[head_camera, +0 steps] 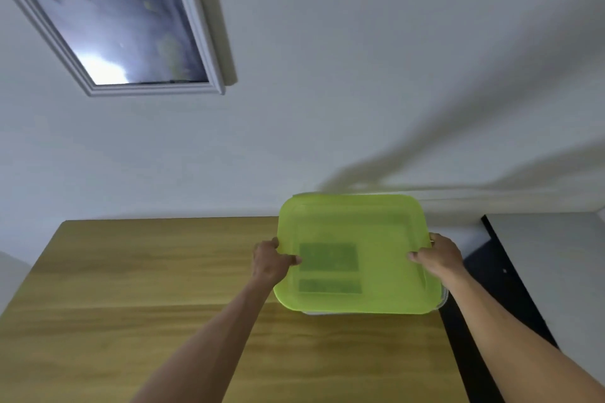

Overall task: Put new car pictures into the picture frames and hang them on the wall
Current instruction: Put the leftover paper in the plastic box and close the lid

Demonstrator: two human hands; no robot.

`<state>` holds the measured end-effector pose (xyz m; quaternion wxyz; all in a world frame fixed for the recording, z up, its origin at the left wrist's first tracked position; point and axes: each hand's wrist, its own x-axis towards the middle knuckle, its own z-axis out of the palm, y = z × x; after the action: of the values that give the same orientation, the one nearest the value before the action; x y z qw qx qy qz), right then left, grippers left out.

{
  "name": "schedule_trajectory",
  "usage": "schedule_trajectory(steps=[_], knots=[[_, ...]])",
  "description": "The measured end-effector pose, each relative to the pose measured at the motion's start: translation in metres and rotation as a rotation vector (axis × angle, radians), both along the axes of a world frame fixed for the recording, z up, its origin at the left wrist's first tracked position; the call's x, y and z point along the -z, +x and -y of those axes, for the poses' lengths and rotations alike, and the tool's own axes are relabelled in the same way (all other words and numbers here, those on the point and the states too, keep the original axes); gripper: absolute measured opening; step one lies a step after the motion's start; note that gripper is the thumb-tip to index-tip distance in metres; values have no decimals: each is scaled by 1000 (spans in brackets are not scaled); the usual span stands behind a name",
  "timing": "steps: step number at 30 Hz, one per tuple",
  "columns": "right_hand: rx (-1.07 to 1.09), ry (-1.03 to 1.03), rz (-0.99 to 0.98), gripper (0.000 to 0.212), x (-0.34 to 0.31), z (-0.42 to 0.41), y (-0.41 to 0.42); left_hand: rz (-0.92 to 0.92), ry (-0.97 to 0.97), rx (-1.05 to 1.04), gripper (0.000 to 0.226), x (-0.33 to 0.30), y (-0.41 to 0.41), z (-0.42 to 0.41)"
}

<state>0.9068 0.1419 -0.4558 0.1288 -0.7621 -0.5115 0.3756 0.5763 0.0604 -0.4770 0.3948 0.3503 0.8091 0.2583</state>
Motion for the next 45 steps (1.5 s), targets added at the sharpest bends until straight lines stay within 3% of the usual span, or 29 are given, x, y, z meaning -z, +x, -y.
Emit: schedule_trajectory(steps=[5, 10, 13, 19, 23, 32, 35, 39, 43, 45], knots=[[-78, -37, 47, 26, 10, -19, 18, -50, -73, -7, 75, 6, 25, -7], [-133, -77, 98, 14, 12, -31, 22, -94, -121, -38, 76, 9, 35, -9], [-136, -121, 120, 27, 13, -35, 26, -122, -129, -40, 79, 6, 42, -10], [-187, -181, 165, 30, 13, -42, 32, -142, -175, -37, 78, -2, 53, -13], [-219, -193, 197, 29, 15, -44, 33, -182, -234, -9, 41, -5, 54, -17], [-320, -239, 293, 34, 11, -45, 32, -240, -264, 66, 51, -1, 53, -20], [-373, -281, 325, 48, 13, -47, 31, -286, -295, 151, 56, 3, 51, -19], [-407, -334, 338, 87, 11, -43, 33, -337, -387, 291, 58, 1, 47, -25], [-450, -359, 346, 92, 8, -38, 30, -389, -453, 381, 49, -10, 53, -30], [-509, -287, 412, 98, 4, -39, 24, -468, -425, 454, 62, -12, 61, -36]])
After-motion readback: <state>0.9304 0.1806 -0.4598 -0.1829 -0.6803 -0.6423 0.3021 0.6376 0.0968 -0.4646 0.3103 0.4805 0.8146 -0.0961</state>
